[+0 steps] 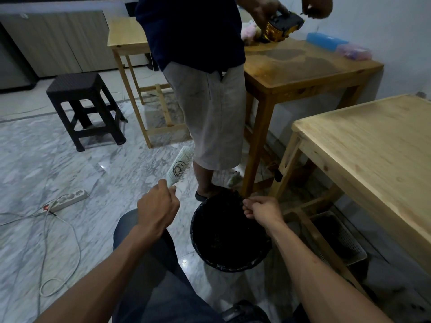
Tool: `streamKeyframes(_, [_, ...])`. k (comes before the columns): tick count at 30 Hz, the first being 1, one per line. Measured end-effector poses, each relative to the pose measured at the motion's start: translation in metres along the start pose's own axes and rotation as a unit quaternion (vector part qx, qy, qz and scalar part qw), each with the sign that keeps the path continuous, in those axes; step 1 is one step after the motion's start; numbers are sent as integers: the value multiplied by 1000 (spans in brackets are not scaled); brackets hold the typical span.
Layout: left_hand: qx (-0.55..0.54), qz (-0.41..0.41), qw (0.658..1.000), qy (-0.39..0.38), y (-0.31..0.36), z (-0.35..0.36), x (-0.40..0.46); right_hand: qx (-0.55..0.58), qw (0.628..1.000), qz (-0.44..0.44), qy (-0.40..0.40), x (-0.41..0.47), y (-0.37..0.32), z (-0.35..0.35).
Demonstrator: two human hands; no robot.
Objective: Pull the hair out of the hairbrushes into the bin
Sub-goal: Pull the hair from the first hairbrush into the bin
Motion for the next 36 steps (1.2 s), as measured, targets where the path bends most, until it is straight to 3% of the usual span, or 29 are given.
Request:
streamKeyframes(5, [-11, 27, 999, -27, 6, 7, -11, -128, 983, 13, -132, -9, -14, 15])
streamKeyframes(10, [-22, 59, 996, -61, 12, 14, -17, -281, 953, -102, -51, -3, -37, 13])
streamKeyframes(13, [-30, 72, 994, -71, 17, 15, -19, -274, 950, -147, -38, -2, -45, 14])
streamKeyframes(17, [-30, 87, 992, -88, 26, 16, -24, -136, 965, -222, 20, -6, -50, 19])
streamKeyframes(20, [-15, 97, 989, -108, 34, 18, -28, -130, 930, -343, 13, -10, -51, 20])
streamKeyframes(22, [-7, 110, 987, -117, 38, 19, -30, -159, 912, -379, -6, -8, -51, 23])
streamKeyframes(28, [18, 121, 984, -131, 39, 16, -33, -168, 896, -409, 31, -1, -50, 27])
streamKeyframes(36, [42, 147, 979, -137, 40, 16, -31, -238, 888, -394, -20, -4, -47, 30])
Point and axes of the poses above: each hand's wrist, its own x-axis towards the middle knuckle, its own z-axis out of the palm, y = z × x, the point moved 1 cm from there along x, towards the middle knuckle, and after that the axes turned 3 degrees about z, right-handed, at the moved point
